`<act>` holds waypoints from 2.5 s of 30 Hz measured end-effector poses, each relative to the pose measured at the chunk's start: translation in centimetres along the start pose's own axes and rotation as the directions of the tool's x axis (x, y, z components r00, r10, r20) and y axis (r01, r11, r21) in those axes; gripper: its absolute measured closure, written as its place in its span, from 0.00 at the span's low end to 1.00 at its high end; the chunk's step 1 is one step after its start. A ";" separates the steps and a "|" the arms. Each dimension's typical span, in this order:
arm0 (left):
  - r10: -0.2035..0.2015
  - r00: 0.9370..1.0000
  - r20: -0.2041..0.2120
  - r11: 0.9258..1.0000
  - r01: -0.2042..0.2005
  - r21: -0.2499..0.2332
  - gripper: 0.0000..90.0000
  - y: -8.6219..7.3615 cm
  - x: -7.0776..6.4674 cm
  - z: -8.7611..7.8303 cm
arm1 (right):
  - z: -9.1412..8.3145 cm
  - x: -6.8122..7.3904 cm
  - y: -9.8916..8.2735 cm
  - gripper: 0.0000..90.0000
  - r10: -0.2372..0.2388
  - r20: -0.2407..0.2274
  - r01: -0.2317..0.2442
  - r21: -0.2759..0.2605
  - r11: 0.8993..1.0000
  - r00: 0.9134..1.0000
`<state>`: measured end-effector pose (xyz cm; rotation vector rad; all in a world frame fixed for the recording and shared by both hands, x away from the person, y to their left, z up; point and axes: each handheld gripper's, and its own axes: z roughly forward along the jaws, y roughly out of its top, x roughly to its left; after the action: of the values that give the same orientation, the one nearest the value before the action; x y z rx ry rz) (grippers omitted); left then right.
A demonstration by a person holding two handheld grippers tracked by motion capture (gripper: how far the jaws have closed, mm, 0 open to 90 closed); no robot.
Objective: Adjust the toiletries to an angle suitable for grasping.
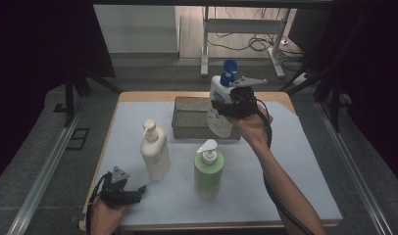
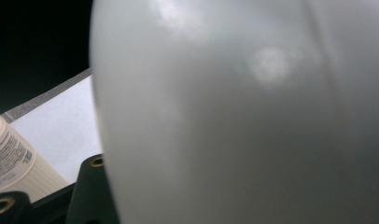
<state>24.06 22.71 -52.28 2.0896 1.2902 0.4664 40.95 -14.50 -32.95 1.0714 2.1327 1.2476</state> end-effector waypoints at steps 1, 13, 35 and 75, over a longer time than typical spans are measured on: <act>0.000 1.000 0.000 1.000 0.000 0.000 0.13 0.0 0.0 0.0 | 0.1 0.0 0.1 0.45 0.001 0.000 -0.001 0.000 1.000 1.000; -0.001 1.000 -0.001 1.000 0.001 -0.002 0.13 0.0 0.0 0.0 | 3.0 0.5 1.1 0.45 0.014 0.004 -0.014 -0.007 1.000 1.000; -0.001 1.000 -0.002 1.000 0.001 -0.002 0.13 0.0 0.0 0.0 | 8.3 2.0 2.1 0.45 0.008 0.001 -0.008 -0.010 1.000 1.000; -0.002 1.000 -0.002 1.000 0.002 -0.003 0.13 0.0 0.0 0.0 | 12.8 2.3 -1.5 0.45 0.009 0.005 -0.009 0.063 0.998 1.000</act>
<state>24.05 22.70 -52.31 2.0860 1.2921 0.4694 47.84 -6.36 -40.55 1.1105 2.1789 1.1879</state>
